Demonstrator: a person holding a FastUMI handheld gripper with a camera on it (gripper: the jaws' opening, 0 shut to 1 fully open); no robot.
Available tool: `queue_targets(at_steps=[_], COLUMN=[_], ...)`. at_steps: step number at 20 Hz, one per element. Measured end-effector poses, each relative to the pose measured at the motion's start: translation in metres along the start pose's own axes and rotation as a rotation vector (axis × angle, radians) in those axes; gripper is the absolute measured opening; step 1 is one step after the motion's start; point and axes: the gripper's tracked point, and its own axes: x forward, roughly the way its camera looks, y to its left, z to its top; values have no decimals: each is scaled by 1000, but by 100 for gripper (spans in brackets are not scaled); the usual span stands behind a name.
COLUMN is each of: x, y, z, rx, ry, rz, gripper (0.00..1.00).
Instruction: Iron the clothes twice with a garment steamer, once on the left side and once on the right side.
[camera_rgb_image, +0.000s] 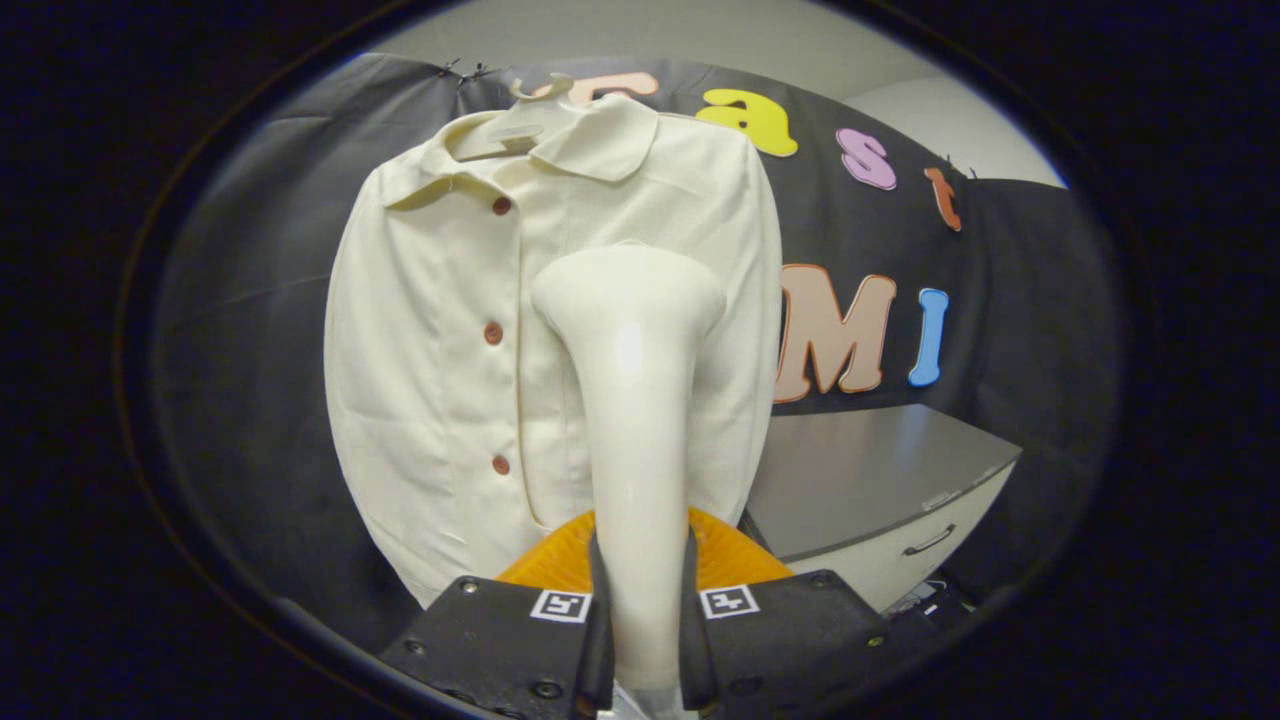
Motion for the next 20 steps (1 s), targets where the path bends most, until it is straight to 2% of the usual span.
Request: queue_targets(at_steps=[7,20], x=[-1,-6], y=[-2,-8], z=[-50,-172], rx=[-1,21], ry=[71,214], rz=[9,18], gripper=[25,26])
